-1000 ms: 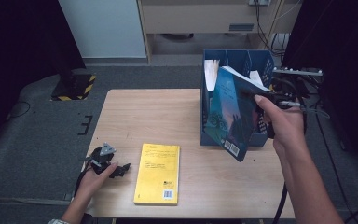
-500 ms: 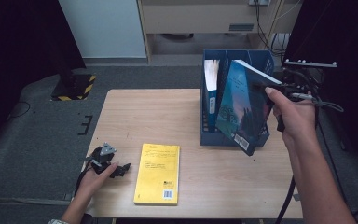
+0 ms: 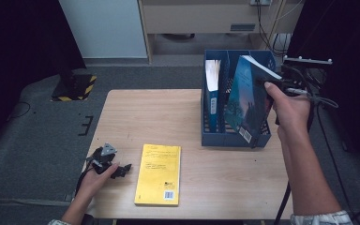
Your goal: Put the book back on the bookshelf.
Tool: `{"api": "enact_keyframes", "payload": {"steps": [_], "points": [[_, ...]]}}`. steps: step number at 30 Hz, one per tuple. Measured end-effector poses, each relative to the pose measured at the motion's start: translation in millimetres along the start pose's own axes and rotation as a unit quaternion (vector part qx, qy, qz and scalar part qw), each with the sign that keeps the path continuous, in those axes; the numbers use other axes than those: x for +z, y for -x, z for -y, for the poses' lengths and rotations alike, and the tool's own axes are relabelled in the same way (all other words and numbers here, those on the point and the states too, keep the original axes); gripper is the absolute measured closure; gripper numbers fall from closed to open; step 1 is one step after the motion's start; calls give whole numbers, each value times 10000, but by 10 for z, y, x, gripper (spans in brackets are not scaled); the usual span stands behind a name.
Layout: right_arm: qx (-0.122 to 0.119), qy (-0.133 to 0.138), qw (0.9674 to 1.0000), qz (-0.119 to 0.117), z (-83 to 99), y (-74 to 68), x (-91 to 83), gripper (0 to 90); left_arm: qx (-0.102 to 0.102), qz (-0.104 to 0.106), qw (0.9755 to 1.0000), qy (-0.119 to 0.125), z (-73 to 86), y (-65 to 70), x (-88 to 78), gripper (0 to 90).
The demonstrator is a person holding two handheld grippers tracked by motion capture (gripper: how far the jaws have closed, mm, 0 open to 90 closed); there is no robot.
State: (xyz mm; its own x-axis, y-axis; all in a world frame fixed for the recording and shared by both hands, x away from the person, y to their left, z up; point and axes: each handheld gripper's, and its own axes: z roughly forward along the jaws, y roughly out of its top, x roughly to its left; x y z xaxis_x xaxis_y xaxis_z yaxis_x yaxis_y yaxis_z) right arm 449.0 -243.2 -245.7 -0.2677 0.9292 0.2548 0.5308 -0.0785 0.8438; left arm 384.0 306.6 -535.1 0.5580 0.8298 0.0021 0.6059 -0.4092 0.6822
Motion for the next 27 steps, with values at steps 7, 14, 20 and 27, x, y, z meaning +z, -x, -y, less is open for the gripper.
{"api": "enact_keyframes", "payload": {"steps": [7,14,20,27], "points": [[57,5,9997,222,-5,-6,145,737,-22,-1,10000,61,14,6,0,0],[87,58,9986,509,-15,-13,204,737,-13,2,10000,67,13,8,2,0],[-22,34,9978,656,-36,-50,345,737,-1,6,10000,38,7,7,2,0],[3,57,9973,726,-40,-74,612,737,9,12,10000,51,8,6,4,0]]}}
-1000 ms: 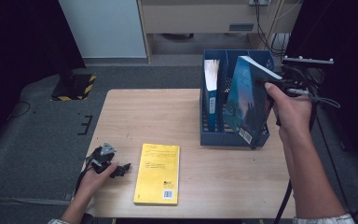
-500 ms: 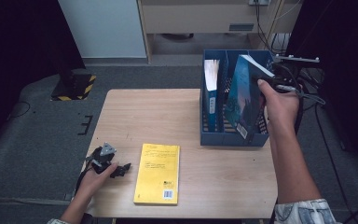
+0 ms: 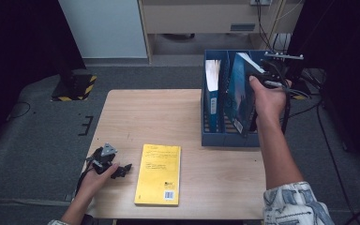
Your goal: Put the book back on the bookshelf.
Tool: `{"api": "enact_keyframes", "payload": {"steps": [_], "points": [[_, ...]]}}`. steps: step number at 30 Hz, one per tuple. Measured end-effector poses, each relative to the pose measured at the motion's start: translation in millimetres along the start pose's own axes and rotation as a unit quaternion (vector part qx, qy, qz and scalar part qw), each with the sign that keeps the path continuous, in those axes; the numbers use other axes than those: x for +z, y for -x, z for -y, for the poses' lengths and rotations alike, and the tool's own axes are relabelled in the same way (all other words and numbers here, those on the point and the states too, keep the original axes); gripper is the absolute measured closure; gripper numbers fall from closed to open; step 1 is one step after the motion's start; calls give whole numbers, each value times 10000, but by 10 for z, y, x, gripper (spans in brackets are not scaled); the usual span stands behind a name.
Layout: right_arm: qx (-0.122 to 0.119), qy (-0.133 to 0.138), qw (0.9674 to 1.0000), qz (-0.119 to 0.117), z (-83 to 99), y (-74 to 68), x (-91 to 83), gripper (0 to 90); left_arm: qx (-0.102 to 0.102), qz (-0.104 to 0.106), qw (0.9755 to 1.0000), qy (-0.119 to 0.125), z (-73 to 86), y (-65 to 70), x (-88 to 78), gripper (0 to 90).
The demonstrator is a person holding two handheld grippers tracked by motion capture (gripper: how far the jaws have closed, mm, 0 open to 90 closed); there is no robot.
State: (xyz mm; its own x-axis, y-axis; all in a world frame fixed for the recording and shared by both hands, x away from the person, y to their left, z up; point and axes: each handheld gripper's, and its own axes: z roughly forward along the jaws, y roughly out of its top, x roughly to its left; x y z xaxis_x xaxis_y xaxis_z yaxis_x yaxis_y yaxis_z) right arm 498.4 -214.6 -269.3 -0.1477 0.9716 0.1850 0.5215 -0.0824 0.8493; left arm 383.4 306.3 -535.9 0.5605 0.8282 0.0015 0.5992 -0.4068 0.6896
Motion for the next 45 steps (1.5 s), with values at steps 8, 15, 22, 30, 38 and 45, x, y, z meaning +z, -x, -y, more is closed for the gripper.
{"api": "enact_keyframes", "payload": {"steps": [8,15,22,30,38,45], "points": [[-74,65,9999,76,-67,-118,209,737,-7,1,10000,2,0,2,0,0],[-67,83,9998,155,-85,-175,412,737,2,4,10000,-6,-2,2,1,0],[-41,99,9996,268,-71,-147,561,737,3,7,10000,3,-2,3,3,0],[-57,268,9991,319,-33,-154,639,737,9,12,10000,6,-3,4,5,0],[-43,292,9989,362,71,-140,704,738,15,15,10000,5,-7,5,8,0],[-12,219,9989,406,178,-116,784,738,20,21,10000,10,-9,6,11,0]]}}
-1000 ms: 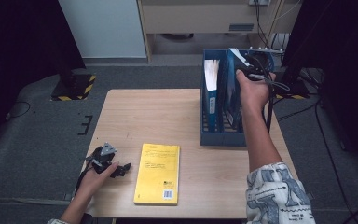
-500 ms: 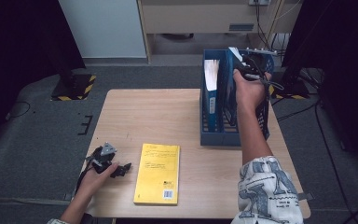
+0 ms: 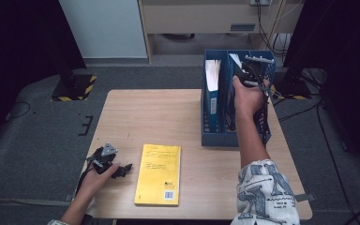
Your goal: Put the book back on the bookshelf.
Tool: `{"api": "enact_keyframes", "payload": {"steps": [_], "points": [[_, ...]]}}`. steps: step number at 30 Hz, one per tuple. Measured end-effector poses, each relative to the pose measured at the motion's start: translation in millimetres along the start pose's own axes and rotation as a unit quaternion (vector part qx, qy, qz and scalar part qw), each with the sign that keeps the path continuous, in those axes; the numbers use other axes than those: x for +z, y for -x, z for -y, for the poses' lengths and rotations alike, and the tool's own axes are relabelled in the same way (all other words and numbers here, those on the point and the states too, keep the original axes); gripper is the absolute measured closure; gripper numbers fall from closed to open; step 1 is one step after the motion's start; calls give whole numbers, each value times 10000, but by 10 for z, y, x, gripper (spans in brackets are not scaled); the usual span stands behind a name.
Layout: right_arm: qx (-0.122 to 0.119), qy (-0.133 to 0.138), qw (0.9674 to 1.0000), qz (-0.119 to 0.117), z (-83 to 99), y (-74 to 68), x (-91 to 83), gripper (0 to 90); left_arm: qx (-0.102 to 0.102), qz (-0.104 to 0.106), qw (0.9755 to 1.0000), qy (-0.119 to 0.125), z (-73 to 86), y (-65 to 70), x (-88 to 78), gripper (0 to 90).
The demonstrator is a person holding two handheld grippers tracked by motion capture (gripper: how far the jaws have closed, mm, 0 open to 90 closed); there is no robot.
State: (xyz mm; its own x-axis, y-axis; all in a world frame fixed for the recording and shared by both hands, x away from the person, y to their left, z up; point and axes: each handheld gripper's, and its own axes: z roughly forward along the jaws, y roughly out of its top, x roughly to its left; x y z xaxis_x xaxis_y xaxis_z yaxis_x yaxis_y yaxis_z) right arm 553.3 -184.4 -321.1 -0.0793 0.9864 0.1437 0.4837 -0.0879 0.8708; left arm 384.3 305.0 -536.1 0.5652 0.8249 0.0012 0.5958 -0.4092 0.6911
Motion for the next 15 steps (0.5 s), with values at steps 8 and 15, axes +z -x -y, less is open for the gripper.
{"api": "enact_keyframes", "payload": {"steps": [8,15], "points": [[18,-64,10000,-2,98,1,74,738,4,2,10000,3,0,0,0,0],[30,-67,10000,-6,135,8,94,737,6,3,10000,5,0,0,2,0]]}}
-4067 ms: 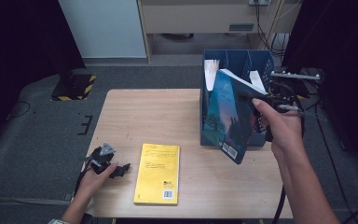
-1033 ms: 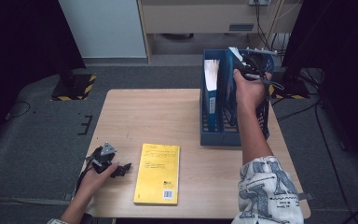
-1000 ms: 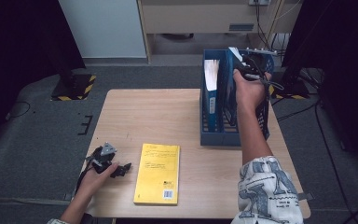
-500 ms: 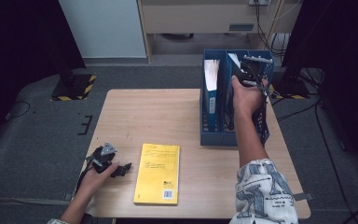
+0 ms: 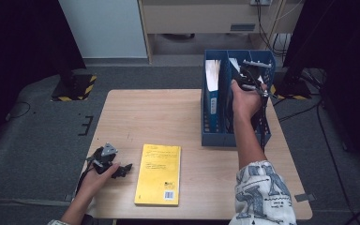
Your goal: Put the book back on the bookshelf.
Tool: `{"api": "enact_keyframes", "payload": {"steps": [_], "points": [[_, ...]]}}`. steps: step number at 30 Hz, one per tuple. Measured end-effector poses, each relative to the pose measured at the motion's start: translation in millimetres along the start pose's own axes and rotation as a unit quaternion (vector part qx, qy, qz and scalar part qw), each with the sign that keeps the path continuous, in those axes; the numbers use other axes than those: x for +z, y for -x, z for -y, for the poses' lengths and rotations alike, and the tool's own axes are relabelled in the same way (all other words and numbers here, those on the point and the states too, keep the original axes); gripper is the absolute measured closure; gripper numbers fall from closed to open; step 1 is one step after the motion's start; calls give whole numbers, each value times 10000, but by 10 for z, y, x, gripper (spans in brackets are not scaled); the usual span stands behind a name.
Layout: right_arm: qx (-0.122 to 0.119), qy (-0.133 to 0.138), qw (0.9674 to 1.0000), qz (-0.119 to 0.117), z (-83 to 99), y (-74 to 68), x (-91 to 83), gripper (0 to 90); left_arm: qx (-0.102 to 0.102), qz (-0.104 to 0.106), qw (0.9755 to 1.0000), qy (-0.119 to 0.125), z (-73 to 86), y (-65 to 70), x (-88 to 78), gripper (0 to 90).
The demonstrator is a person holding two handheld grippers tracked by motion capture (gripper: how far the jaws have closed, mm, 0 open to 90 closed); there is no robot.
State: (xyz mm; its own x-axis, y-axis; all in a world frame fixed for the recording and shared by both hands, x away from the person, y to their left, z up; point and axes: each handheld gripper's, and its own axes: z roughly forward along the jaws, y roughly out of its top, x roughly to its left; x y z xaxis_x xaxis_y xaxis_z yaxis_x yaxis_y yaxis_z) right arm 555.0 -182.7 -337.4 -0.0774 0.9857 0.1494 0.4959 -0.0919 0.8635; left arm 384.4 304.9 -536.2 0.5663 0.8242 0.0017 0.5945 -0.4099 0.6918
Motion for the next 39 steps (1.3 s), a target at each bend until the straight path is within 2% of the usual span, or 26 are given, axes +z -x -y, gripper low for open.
{"api": "enact_keyframes", "payload": {"steps": [24,31,39], "points": [[-33,-103,9999,-29,50,6,-13,736,2,5,10000,10,-1,1,3,0],[-120,-330,9994,-10,66,-12,-85,733,-2,4,10000,22,0,1,5,0],[-113,-465,9988,-53,148,-27,-190,729,-3,1,10000,24,0,2,5,0]]}}
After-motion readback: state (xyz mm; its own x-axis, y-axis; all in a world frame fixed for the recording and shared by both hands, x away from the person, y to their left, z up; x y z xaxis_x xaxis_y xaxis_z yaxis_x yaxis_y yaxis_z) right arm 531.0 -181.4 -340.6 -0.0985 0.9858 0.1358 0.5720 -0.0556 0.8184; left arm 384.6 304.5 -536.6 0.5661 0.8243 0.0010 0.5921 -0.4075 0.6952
